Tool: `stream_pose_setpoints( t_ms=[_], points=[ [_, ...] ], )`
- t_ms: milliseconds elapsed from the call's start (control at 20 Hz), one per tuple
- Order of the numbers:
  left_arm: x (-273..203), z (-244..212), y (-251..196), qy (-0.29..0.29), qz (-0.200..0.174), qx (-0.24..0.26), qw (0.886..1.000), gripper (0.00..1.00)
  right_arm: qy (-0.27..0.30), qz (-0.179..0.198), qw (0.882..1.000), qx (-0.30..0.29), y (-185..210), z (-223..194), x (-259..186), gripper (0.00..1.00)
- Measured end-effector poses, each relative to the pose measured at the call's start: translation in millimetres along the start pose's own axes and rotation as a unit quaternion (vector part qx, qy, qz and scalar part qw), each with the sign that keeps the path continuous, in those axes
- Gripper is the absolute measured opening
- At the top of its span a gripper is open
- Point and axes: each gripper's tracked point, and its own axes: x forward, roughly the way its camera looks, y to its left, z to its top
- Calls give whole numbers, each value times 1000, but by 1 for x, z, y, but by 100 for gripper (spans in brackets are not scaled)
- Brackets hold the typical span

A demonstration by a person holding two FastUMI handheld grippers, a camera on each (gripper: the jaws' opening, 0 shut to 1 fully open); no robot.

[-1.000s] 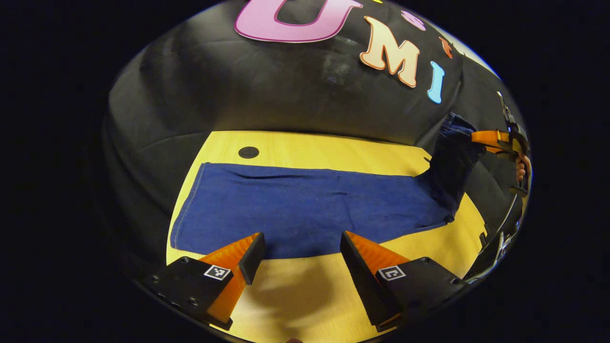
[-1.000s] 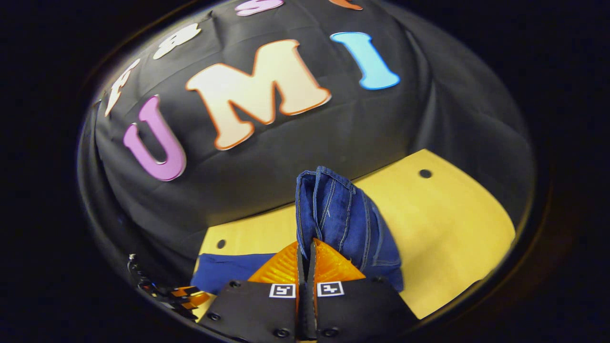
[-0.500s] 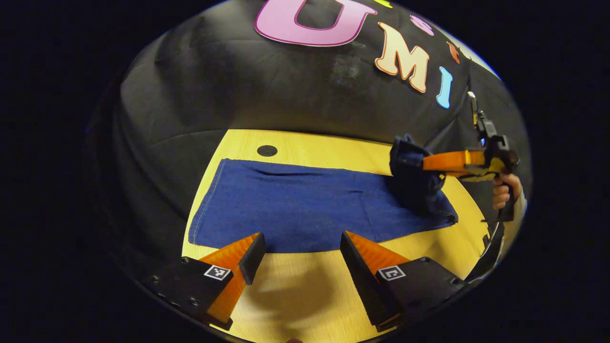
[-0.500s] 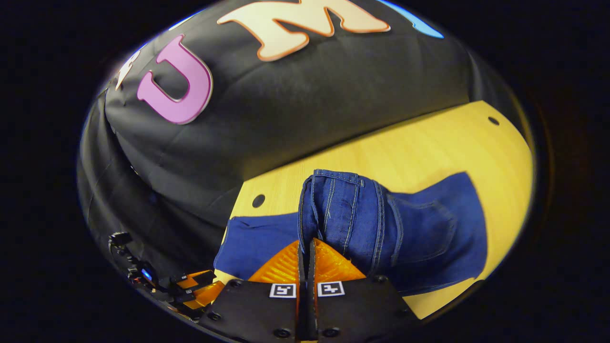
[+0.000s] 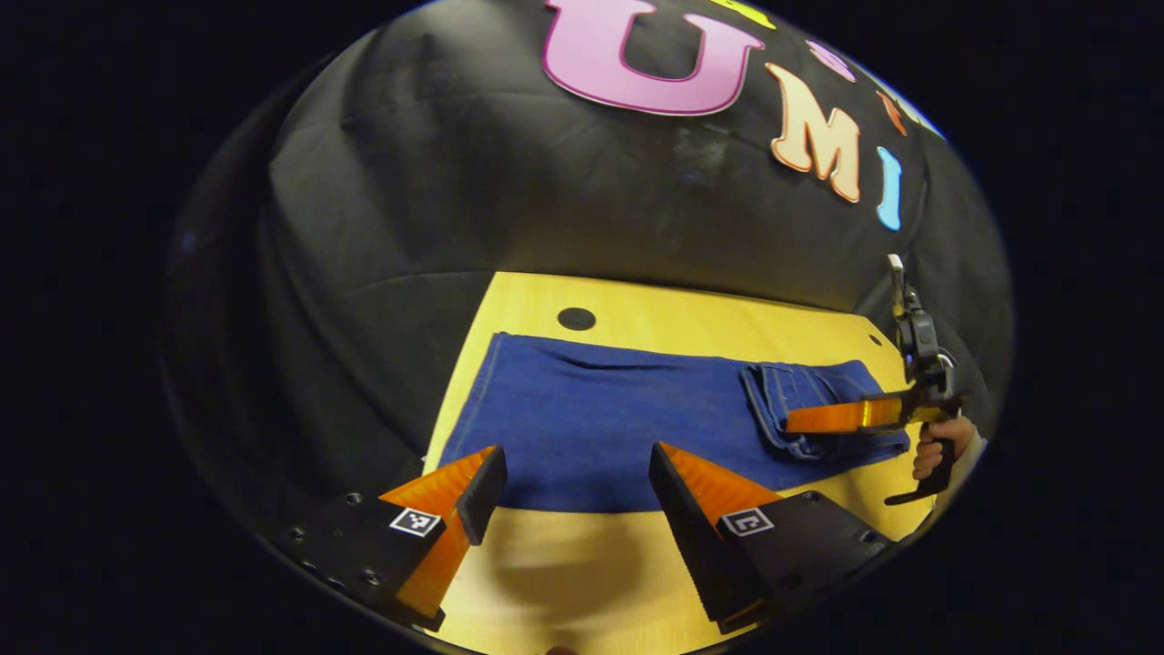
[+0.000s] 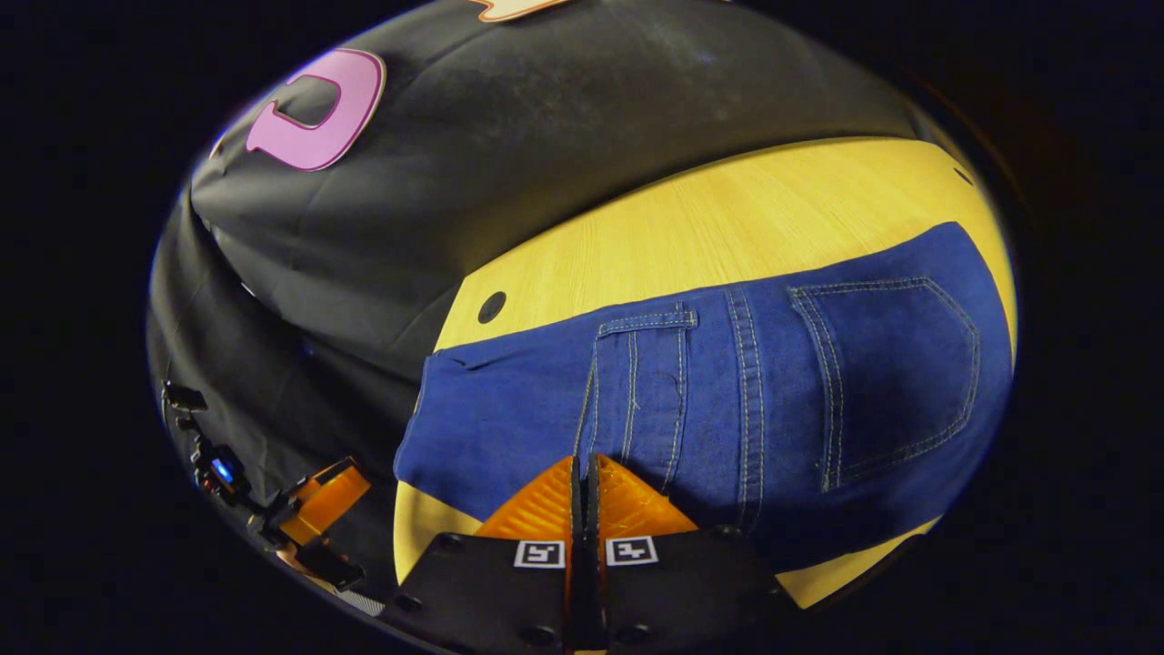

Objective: Grasp the waist and the cuffs of the jeans and fold them to make the two legs overlap; first hold the waist and fold one-third of the jeans toward the cuffs, then hold the cuffs and fold the remaining one-third in the same direction to finish folding.

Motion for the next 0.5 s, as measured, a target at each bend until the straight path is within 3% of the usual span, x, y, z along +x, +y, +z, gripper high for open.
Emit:
stream_pose_setpoints(
  t_ms=[150,200,250,300,500],
  points=[
    [17,3,23,6,19,6,1000,95,5,6,1000,-7,0,-1,-2,0],
    [22,2,30,10,24,4,1000,96,3,5,1000,-12,-3,1,-3,4],
    [27,-1,37,19,25,0,1000,95,0,3,1000,-18,-5,1,-2,17],
    [31,-4,42,28,24,-5,999,96,-1,12,1000,-21,-3,2,-5,12],
    [48,-18,54,54,35,-5,998,96,-15,51,998,-32,14,7,-16,85]
  ],
)
